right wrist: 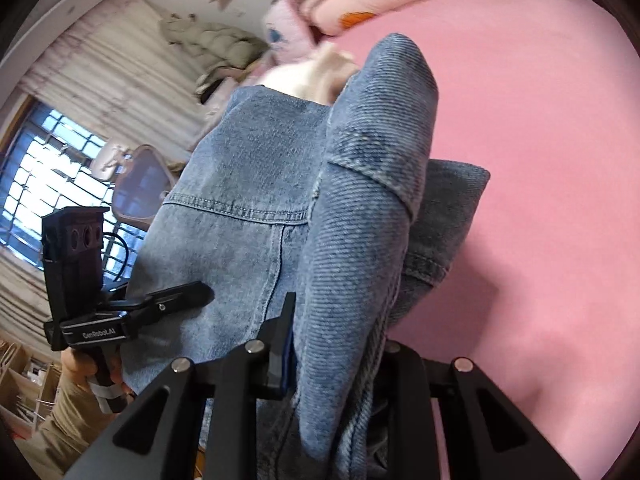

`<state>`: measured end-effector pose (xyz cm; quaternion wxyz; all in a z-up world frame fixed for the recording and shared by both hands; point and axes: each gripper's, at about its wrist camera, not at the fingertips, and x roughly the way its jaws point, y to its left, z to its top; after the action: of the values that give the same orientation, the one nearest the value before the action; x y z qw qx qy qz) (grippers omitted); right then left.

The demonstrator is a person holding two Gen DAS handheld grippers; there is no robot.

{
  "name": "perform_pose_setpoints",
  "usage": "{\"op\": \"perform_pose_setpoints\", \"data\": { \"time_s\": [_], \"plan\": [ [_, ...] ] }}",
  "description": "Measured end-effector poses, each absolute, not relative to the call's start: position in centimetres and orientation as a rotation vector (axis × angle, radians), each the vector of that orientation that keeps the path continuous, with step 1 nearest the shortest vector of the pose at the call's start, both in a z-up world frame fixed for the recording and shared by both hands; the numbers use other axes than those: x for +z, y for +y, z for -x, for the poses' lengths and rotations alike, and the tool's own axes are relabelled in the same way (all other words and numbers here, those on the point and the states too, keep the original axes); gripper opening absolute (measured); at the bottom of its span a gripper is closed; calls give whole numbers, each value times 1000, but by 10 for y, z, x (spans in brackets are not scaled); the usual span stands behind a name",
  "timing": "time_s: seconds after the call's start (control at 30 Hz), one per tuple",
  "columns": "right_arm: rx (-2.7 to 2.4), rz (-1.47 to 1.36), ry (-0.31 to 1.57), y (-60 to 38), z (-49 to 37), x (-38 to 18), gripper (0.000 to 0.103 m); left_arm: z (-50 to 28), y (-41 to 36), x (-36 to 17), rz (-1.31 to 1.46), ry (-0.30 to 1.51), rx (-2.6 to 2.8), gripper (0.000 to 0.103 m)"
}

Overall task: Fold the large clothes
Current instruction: 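Carry the bundle with the right tool and lay it on the clothes stack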

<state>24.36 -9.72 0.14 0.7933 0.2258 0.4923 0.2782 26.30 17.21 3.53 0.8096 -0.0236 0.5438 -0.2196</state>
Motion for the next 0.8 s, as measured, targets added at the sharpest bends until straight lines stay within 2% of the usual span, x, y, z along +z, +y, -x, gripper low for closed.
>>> {"op": "perform_pose_setpoints", "data": {
  "time_s": [0.23,0.4,0.53,0.67,0.73,0.8],
  "plan": [
    [636,-503,952,-21,-386,79,22,-411,257,124,-11,1068,-461,53],
    [643,-533,919,17,-494,90,22,-526,304,147,-33,1049,-438,54],
    [608,-551,934,48,-571,58,22,-599,335,114,-7,1064,-408,55],
    [545,-531,986,66,-602,6,22,-644,348,34,37,1113,-358,60],
    [495,-499,1028,66,-610,-30,23,-659,351,-9,23,1157,-323,73],
    [489,-509,1011,61,-610,-48,25,-666,352,-26,17,1150,-318,82]
  ]
}}
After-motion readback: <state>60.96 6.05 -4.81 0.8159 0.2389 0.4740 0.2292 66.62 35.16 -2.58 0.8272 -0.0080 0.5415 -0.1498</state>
